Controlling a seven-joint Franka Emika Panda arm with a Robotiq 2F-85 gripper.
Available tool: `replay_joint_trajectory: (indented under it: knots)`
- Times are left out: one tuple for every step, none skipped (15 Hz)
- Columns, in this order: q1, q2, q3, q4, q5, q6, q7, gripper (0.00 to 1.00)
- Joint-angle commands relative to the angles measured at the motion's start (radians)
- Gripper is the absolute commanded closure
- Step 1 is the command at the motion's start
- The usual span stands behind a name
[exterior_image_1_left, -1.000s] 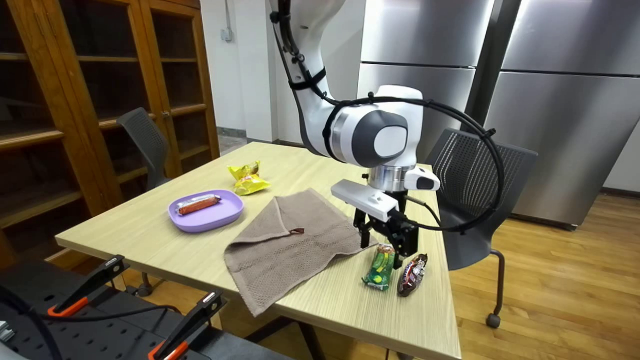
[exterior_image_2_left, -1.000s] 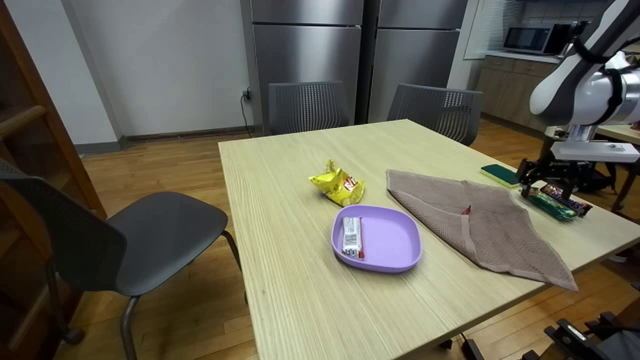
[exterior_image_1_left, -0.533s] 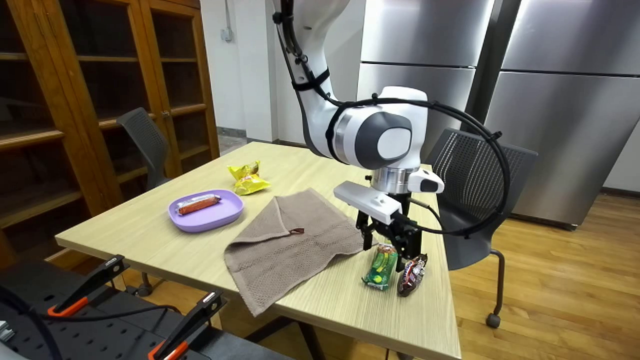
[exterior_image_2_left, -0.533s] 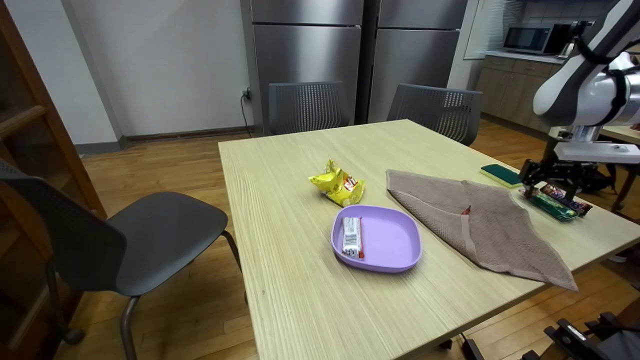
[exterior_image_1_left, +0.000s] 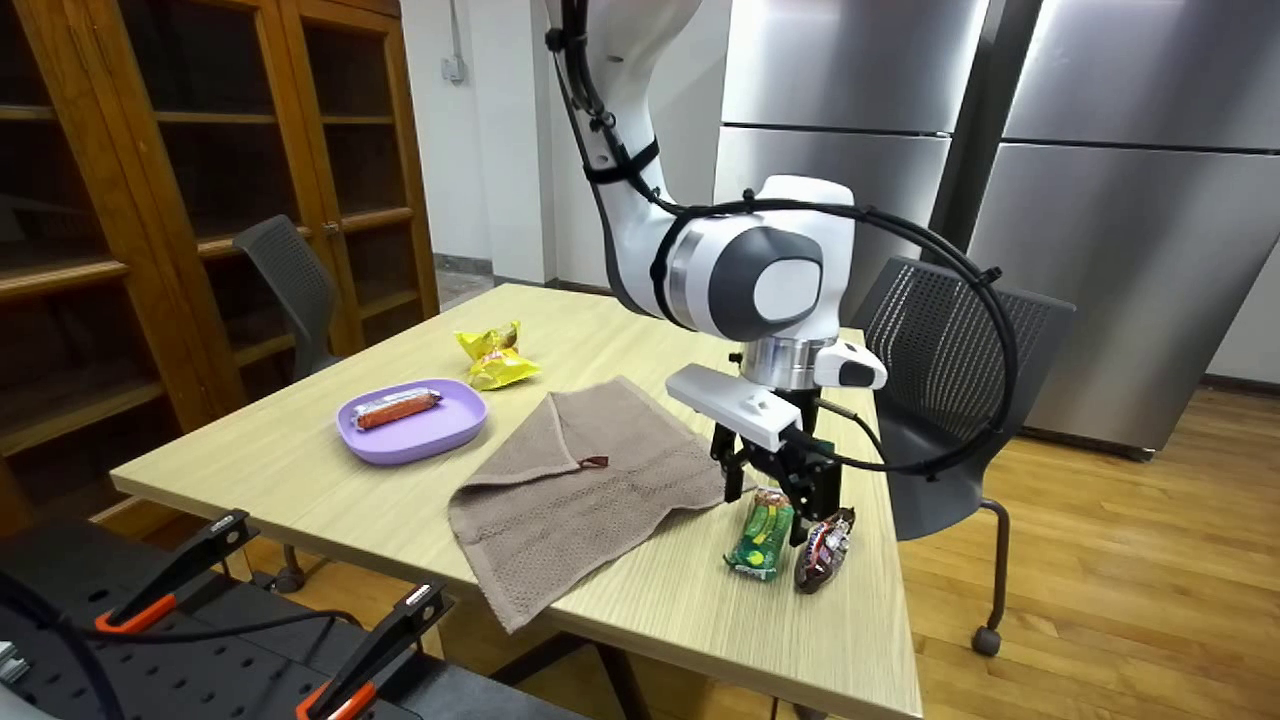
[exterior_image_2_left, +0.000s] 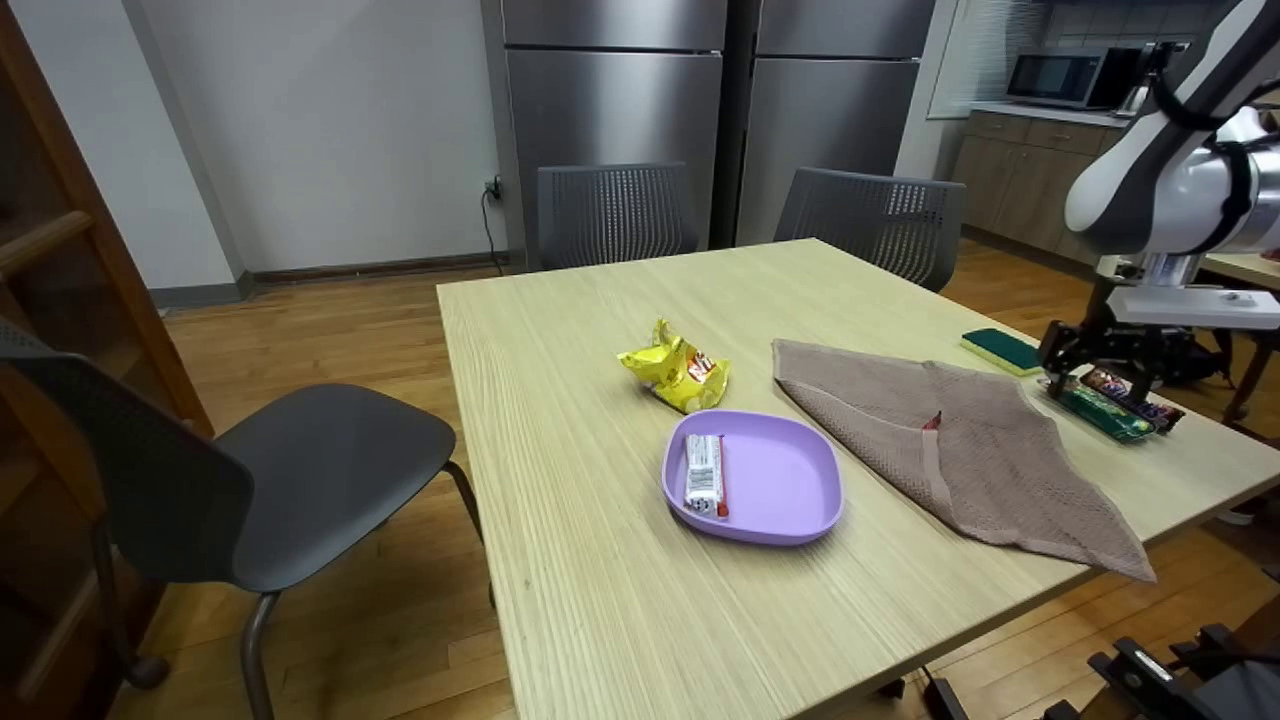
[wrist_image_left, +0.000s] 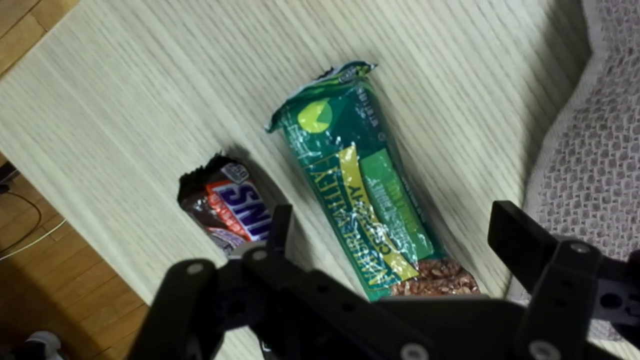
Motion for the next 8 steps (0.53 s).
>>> replay_joint_trajectory:
  knots:
    - [-0.025, 0.011, 0.023, 0.024, 0.026, -0.019, -0.036, 0.0]
    - [-0.024, 0.012, 0.024, 0.025, 0.026, -0.02, -0.036, 0.0]
    - [-0.024, 0.014, 0.024, 0.027, 0.026, -0.021, -0.036, 0.0]
    - [-0.023, 0.019, 0.024, 0.031, 0.025, -0.02, -0.035, 0.25]
    - [-0.023, 0.021, 0.025, 0.034, 0.025, -0.022, -0.035, 0.26]
    - [-0.024, 0.02, 0.026, 0.035, 0.026, -0.022, -0.035, 0.35]
    - [-0.025, 0.021, 0.027, 0.037, 0.026, -0.021, -0.037, 0.42]
    - [-0.024, 0.022, 0.027, 0.039, 0.026, -0.02, -0.036, 0.49]
